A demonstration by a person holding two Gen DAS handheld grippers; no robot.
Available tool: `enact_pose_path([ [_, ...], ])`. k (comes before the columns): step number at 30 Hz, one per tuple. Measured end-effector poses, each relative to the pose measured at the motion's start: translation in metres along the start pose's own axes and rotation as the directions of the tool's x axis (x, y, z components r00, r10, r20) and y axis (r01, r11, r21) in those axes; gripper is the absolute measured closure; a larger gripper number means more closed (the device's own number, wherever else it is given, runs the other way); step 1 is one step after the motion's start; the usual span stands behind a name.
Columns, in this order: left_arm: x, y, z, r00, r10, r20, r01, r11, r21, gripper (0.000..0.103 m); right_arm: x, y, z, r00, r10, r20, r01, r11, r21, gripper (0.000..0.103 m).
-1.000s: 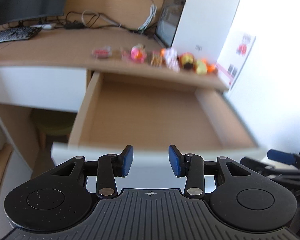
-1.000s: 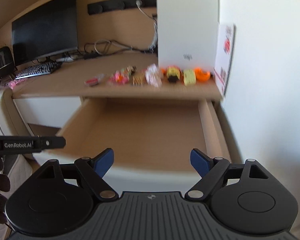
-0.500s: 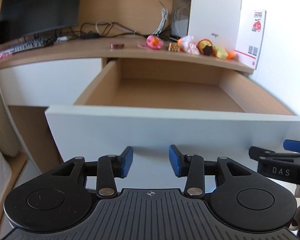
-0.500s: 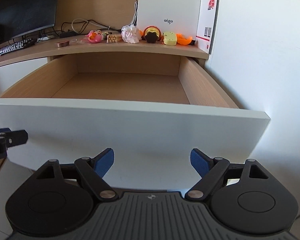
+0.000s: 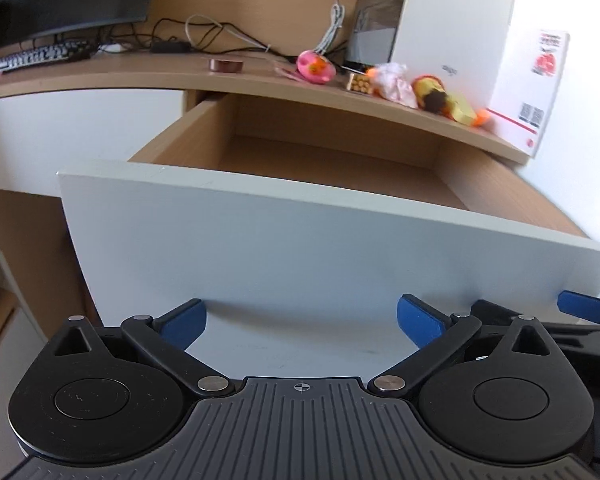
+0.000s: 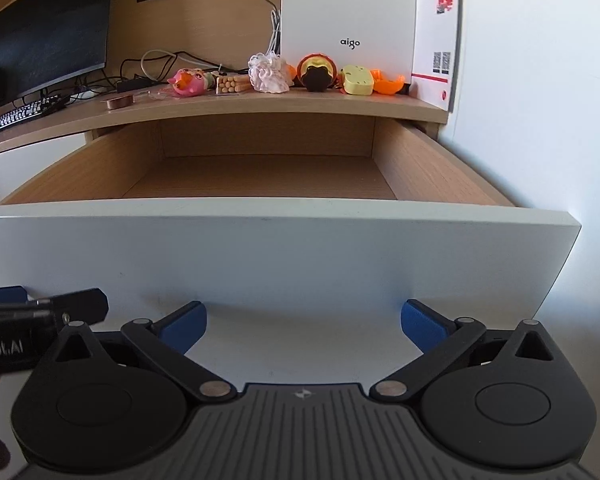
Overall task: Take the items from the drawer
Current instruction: 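Move both open tools back toward the empty drawer front, then push the white drawer front closed with both tools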
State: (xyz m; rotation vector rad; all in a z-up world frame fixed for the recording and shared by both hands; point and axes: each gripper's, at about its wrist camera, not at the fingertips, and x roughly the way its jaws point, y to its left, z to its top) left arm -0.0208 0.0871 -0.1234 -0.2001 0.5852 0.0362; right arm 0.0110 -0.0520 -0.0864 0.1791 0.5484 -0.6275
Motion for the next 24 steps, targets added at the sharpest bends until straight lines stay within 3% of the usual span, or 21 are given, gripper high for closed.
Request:
enact_pose_path([
  [8,0.038,0.004,0.021,1.000,-0.020,0.017,0.020,0.999,0.043,0.000,0.041,0.007,0.024,0.999,-0.036,0.014,0.036,0.999,-0.011,0.000],
  [24,0.103,0.023,0.073,0.995,-0.102,-0.015,0.102,0.995,0.008,0.000,0.117,0.016,0.067,1.000,-0.030,0.002,0.030,0.998,-0.063,0.000],
])
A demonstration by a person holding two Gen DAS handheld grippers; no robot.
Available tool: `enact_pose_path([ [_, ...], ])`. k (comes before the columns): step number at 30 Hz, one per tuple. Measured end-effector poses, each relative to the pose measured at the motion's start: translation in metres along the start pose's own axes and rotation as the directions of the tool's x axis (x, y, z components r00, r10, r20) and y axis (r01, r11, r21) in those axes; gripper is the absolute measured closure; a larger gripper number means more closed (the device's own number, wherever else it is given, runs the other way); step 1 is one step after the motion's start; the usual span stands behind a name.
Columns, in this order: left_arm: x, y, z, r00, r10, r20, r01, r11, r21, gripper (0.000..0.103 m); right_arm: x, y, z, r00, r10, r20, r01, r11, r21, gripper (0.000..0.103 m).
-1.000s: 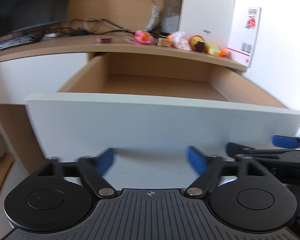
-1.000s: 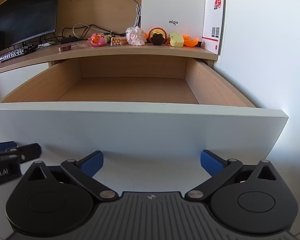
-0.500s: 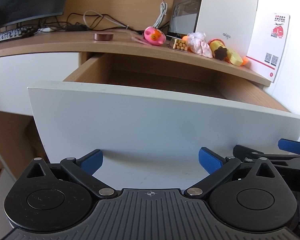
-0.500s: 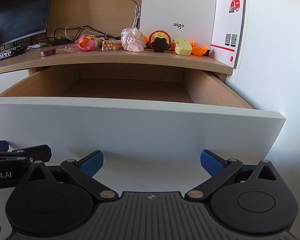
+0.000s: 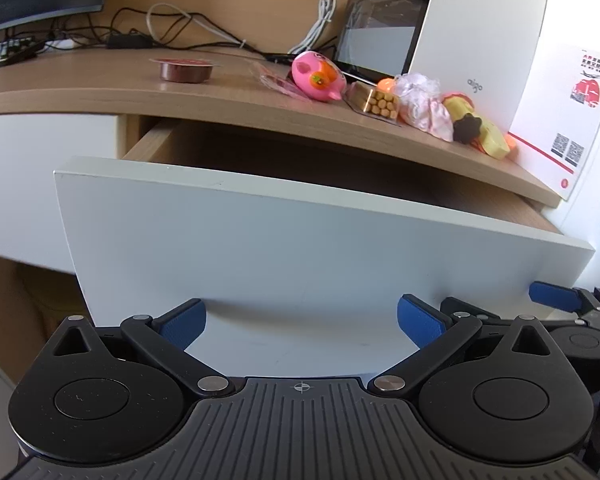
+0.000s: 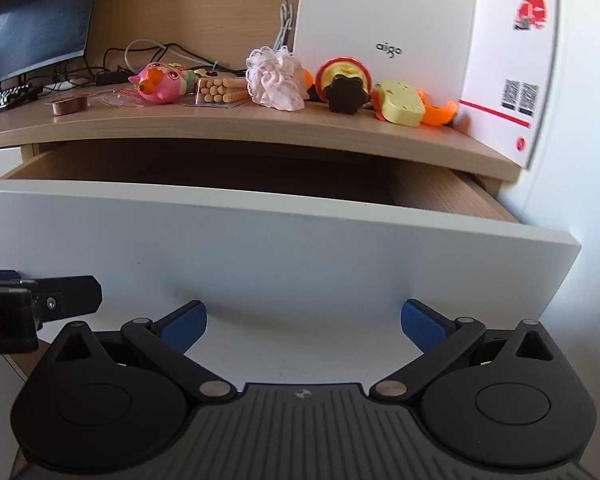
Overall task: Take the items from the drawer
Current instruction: 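Push the white drawer front closed with both tools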
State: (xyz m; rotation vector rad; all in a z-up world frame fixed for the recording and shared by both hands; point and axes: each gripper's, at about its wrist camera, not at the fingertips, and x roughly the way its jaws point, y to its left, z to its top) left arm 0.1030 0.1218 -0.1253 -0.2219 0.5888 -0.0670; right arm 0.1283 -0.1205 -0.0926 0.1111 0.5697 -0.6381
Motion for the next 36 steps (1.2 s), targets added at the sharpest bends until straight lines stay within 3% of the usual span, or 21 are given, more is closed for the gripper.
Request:
enact_pose_path([
  [17,0.062,0.021,0.047,1.000,0.011,-0.001,-0.011,0.999,-0.042,0.000,0.071,-0.004,0.043,0.999,-0.026,-0.021,0.027,0.997,0.075,0.000],
  [23,0.065,0.023,0.052,0.999,0.003,-0.046,-0.006,0.998,-0.058,0.000,0.070,0.001,0.052,0.997,-0.001,-0.072,-0.003,0.998,-0.065,0.006],
  [29,0.051,0.022,0.060,0.999,0.039,-0.029,-0.041,0.997,-0.058,0.000,0.069,-0.004,0.049,0.991,0.046,-0.127,-0.057,0.995,-0.079,0.006],
  [32,0.047,0.014,0.060,0.999,0.046,-0.026,-0.047,0.998,-0.048,0.000,0.068,-0.007,0.036,0.986,0.063,-0.153,-0.088,0.983,-0.164,0.006],
  [34,0.046,0.009,0.058,0.999,0.047,-0.020,-0.048,0.996,-0.071,0.000,0.070,-0.012,0.026,0.990,0.037,-0.135,-0.069,0.968,-0.240,0.006],
  [36,0.044,0.006,0.058,0.999,0.033,-0.030,-0.036,0.996,-0.085,0.000,0.083,-0.019,0.028,0.988,-0.019,-0.155,-0.015,0.976,-0.218,0.007],
])
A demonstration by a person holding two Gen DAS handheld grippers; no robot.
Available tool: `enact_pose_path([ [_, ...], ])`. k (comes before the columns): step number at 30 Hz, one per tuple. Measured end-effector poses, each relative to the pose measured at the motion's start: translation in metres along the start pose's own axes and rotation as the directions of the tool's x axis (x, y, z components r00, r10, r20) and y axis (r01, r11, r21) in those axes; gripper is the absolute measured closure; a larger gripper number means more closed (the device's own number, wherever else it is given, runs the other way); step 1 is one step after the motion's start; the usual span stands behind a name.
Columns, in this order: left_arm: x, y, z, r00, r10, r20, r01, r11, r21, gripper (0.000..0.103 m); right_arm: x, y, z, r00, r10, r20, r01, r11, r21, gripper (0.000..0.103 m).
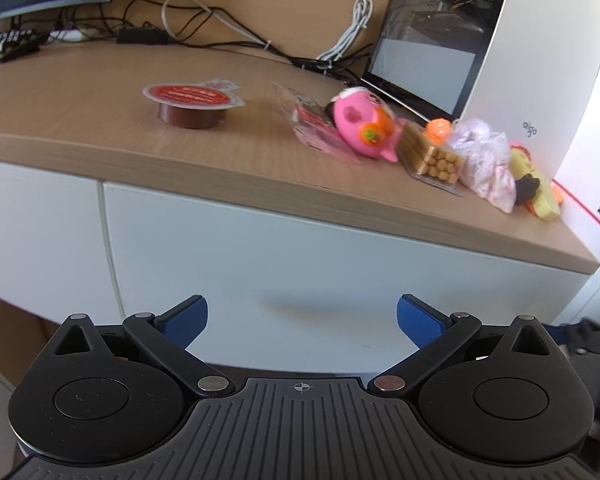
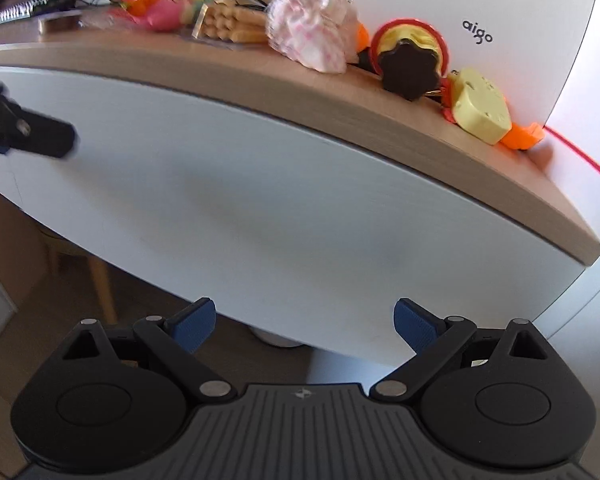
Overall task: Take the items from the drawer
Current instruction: 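Push the white drawer front closed with both tools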
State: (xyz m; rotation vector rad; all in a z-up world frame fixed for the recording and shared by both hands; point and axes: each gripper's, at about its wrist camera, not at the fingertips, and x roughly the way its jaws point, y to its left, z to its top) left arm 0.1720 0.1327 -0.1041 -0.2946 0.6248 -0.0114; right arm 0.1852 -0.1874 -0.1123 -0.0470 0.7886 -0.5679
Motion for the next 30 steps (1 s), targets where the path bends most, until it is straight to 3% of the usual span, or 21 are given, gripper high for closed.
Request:
enact_pose_path([
  [5,-0.019,0.003,-0.004,0.998,-0.061,0.000,0.061,0.996,0.063,0.000,0.027,-0.033,0.011,0.994,0.025,-0.106,-0.004,0.981,0.195,0.006],
  [7,-0.026,0.015,-0.008,0.997,-0.075,-0.005,0.075,0.996,0.040,0.000,0.029,-0.035,0.007,0.994,0.026,-0.104,-0.005,0.979,0.202,0.006],
  [12,-0.043,0.045,-0.018,0.997,-0.064,-0.041,0.065,0.997,0.031,0.000,0.027,-0.014,-0.008,0.991,0.026,-0.134,-0.013,0.995,0.097,0.007],
  [15,-0.052,0.059,-0.020,0.998,-0.051,-0.040,0.050,0.998,-0.026,0.000,0.029,0.008,-0.015,0.986,0.025,-0.167,-0.016,0.998,0.055,0.007],
  [19,-0.061,0.063,-0.019,0.998,-0.062,-0.027,0.060,0.996,-0.061,0.000,0.034,0.052,-0.026,0.980,0.072,-0.185,-0.081,0.996,-0.044,0.008],
  [23,-0.067,0.059,-0.019,0.998,-0.067,-0.017,0.066,0.996,-0.059,0.000,0.033,0.099,-0.036,0.963,0.151,-0.223,-0.195,0.962,-0.191,0.014],
  [26,-0.064,0.055,-0.020,0.999,-0.045,-0.010,0.044,0.996,-0.072,0.000,0.013,0.117,-0.034,0.951,0.230,-0.205,-0.285,0.909,-0.305,0.015],
  [28,-0.061,0.052,-0.021,1.000,-0.017,0.000,0.017,0.995,-0.096,0.000,0.001,0.112,-0.032,0.972,0.198,-0.124,-0.228,0.919,-0.320,0.015],
  [30,-0.058,0.047,-0.021,1.000,0.002,0.002,-0.002,0.995,-0.102,0.000,0.002,0.094,-0.024,0.978,0.169,-0.123,-0.192,0.958,-0.213,0.015],
])
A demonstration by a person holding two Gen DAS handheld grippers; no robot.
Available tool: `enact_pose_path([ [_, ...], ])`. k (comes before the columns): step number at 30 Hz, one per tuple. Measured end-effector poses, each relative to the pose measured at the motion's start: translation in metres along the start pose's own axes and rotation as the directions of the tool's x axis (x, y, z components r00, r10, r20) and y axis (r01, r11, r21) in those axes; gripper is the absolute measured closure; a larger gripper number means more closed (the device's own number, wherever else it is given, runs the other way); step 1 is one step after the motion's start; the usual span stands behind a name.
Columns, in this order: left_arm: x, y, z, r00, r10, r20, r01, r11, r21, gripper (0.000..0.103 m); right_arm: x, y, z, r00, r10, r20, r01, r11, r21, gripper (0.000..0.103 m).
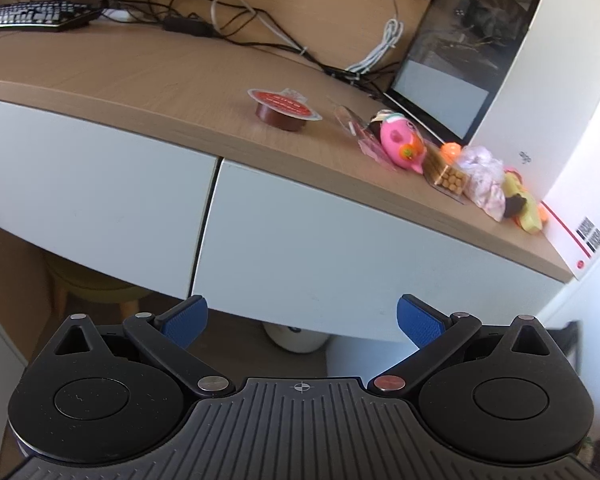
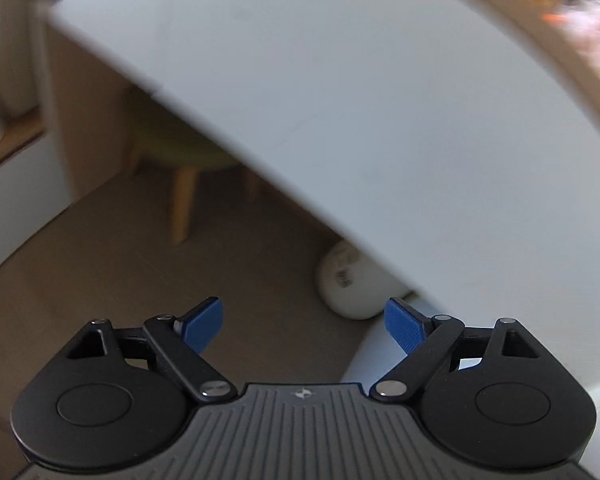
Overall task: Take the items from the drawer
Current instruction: 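Push the white drawer front closed with both tools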
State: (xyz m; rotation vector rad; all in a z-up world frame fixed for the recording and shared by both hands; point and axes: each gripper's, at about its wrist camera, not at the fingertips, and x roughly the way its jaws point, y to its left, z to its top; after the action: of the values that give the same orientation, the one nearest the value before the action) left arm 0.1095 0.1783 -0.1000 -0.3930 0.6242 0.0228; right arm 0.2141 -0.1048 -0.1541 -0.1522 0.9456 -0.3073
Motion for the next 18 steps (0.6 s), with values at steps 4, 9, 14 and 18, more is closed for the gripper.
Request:
enact_pose_path([
  [4,0.009,-0.014,0.001,0.999,0.036,-0.008,-0.036,0.999,0.035,0.000,-0.013,-0.038,0.000,0.996,-0.057,0.073,0.050,0.995,0.091,0.014],
  [9,0.011,-0.028,0.000,1.000,0.013,-0.015,-0.012,0.996,0.084,0.000,-0.004,-0.062,0.009,0.995,-0.060,0.080,0.043,0.979,0.198,0.012],
  [14,0.006,-0.012,-0.010,0.999,0.034,-0.041,-0.032,0.998,0.049,0.000,0.004,-0.065,0.004,1.000,-0.015,-0.001,0.015,0.955,0.295,0.012],
  [18,0.006,0.000,-0.022,0.997,0.043,-0.065,-0.039,0.997,0.065,0.000,-0.004,-0.063,-0.001,1.000,0.002,-0.008,0.001,0.944,0.329,0.012],
])
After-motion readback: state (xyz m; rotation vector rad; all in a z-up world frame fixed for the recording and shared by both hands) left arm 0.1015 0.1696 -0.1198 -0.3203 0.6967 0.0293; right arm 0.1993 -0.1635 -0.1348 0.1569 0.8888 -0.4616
